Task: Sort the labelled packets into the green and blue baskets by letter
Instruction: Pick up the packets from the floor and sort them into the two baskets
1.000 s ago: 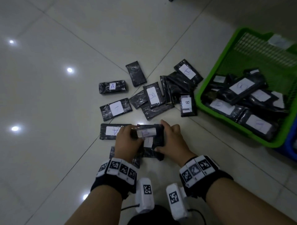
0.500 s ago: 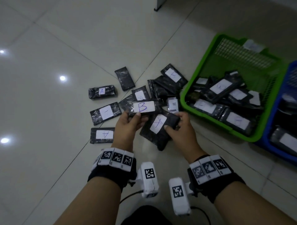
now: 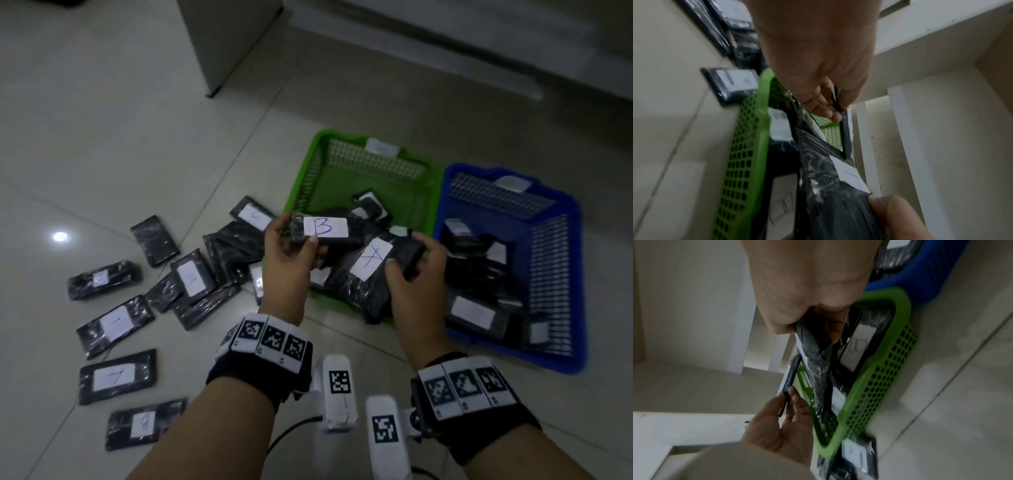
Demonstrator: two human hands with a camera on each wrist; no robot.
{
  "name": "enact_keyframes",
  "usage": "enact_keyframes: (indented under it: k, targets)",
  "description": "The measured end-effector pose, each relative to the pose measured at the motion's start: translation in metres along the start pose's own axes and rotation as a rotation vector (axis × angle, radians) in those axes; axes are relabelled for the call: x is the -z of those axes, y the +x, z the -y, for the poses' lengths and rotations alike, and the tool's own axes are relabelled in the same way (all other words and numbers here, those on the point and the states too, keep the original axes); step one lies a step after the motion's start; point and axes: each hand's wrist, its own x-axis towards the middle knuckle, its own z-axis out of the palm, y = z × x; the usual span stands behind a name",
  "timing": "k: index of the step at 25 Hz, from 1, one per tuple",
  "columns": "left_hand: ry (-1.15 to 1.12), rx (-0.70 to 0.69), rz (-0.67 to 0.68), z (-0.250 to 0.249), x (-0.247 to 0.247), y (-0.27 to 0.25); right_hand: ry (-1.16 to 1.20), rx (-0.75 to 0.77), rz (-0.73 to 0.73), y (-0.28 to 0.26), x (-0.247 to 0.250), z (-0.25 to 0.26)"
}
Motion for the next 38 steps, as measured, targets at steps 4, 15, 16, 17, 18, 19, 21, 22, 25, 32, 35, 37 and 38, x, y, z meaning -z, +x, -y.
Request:
enact_keyframes:
  k: [4, 15, 16, 17, 18, 19, 21, 22, 25, 32, 35, 37, 38]
  targets:
    - [0.277, -0.086, 0.005, 0.016, -0.062, 0.016, 0.051, -0.029, -0.170, 0.031, 0.056, 0.000]
    - [1.122, -0.691, 0.318, 0.090, -0.139, -0.002, 0.297, -0.219, -0.487, 0.175, 0.149, -0.042]
    - [1.186, -0.676, 0.409, 0.102, -0.140, -0.005, 0.286, -0.213, -0.505, 0.185, 0.152, -0.046]
    - [1.235, -0.650, 0.455, 0.110, -0.140, -0.006, 0.264, -0.200, -0.523, 0.194, 0.155, -0.051]
    - [1.252, -0.630, 0.465, 0.117, -0.139, -0.006, 0.239, -0.194, -0.534, 0.201, 0.158, -0.056]
    - [1.244, -0.625, 0.459, 0.121, -0.137, -0.006, 0.208, -0.186, -0.544, 0.207, 0.160, -0.061]
    - [1.200, -0.629, 0.452, 0.125, -0.136, -0.007, 0.128, -0.185, -0.560, 0.214, 0.165, -0.071]
    - [1.179, -0.627, 0.451, 0.124, -0.136, -0.006, 0.100, -0.189, -0.548, 0.215, 0.165, -0.075]
    - [1.140, -0.624, 0.434, 0.124, -0.136, -0.006, 0.066, -0.226, -0.472, 0.218, 0.165, -0.084]
    - [1.097, -0.621, 0.407, 0.126, -0.136, -0.005, -0.022, -0.186, -0.359, 0.217, 0.166, -0.088]
    - [1.097, -0.624, 0.404, 0.126, -0.136, -0.005, 0.036, -0.095, -0.374, 0.216, 0.161, -0.088]
    - [1.096, -0.634, 0.406, 0.126, -0.136, -0.005, 0.061, -0.079, -0.350, 0.220, 0.162, -0.086]
    - [1.096, -0.634, 0.407, 0.126, -0.136, -0.005, 0.057, -0.097, -0.320, 0.222, 0.163, -0.086]
